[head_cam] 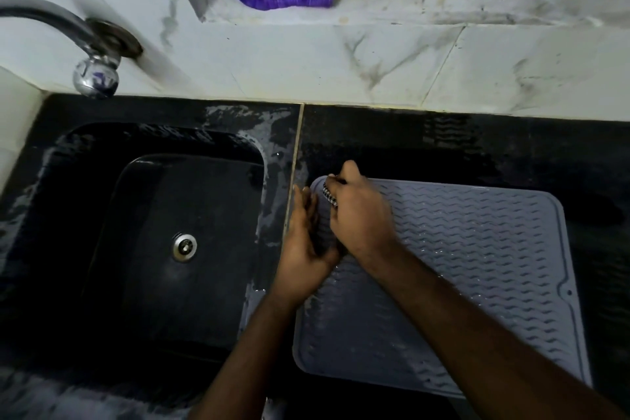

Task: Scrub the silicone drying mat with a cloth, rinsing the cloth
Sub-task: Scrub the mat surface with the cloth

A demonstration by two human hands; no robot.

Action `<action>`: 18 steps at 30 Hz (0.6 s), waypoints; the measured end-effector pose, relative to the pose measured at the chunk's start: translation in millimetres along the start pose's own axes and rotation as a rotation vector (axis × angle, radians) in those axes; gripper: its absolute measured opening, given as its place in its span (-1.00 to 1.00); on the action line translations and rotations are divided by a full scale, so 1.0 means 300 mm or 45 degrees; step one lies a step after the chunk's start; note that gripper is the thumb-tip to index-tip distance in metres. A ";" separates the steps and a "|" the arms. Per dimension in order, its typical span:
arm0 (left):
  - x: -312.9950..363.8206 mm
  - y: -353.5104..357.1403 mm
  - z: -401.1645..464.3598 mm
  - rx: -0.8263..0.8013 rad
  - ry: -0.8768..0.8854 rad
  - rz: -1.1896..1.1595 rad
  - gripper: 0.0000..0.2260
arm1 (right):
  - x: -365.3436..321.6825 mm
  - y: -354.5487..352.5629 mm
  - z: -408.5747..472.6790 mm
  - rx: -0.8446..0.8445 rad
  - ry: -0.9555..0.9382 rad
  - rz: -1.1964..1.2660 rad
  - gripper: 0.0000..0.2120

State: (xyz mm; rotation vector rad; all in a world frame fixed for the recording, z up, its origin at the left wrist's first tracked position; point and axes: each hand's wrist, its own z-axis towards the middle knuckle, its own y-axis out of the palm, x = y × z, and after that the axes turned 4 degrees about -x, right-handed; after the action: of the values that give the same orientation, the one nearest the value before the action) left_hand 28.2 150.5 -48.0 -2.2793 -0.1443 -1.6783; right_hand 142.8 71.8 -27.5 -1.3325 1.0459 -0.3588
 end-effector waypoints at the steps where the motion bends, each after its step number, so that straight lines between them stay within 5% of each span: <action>1: -0.002 -0.014 -0.017 0.024 0.002 -0.040 -0.06 | 0.008 -0.002 0.001 -0.019 -0.029 -0.020 -0.83; 7: 0.011 -0.086 -0.113 0.165 0.156 0.188 -0.33 | 0.050 -0.077 -0.040 -0.167 -0.418 -0.015 -0.55; 14: 0.046 -0.049 -0.162 0.055 0.138 0.832 -0.58 | 0.302 -0.211 -0.317 0.221 0.146 0.355 -0.63; 18: 0.033 -0.009 -0.180 0.103 0.032 0.847 -0.62 | 0.467 -0.275 -0.462 0.338 0.409 0.105 -0.65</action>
State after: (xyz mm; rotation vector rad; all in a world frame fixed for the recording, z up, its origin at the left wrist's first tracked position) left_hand -18.9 135.6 -23.7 -1.9356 0.4896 -1.3107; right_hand 135.9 -139.1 4.7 -1.0100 1.2666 -0.6412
